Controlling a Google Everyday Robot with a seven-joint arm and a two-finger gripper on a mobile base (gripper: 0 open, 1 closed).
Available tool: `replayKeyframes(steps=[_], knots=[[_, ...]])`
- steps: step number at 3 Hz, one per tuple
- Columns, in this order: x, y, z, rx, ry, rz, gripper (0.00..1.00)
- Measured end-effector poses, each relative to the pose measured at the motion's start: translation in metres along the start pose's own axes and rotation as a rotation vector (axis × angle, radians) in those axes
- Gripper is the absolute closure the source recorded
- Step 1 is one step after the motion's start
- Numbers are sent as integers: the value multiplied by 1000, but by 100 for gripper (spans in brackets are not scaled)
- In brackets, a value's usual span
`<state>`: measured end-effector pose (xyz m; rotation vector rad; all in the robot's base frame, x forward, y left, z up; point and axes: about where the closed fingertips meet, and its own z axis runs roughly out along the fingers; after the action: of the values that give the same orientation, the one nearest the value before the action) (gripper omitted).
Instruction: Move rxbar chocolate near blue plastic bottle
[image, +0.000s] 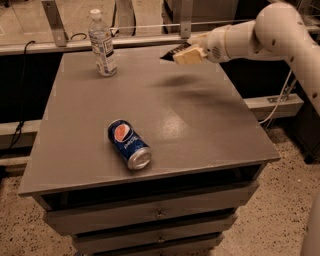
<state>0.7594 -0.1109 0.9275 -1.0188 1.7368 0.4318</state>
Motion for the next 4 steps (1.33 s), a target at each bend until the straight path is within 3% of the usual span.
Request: replayKeyframes(steps=[2,3,4], knots=[[-32,55,89,-167,-97,-16,100],[-40,85,129,-249,-109,-23,100],[-36,97,146,-284,-99,-15,100]])
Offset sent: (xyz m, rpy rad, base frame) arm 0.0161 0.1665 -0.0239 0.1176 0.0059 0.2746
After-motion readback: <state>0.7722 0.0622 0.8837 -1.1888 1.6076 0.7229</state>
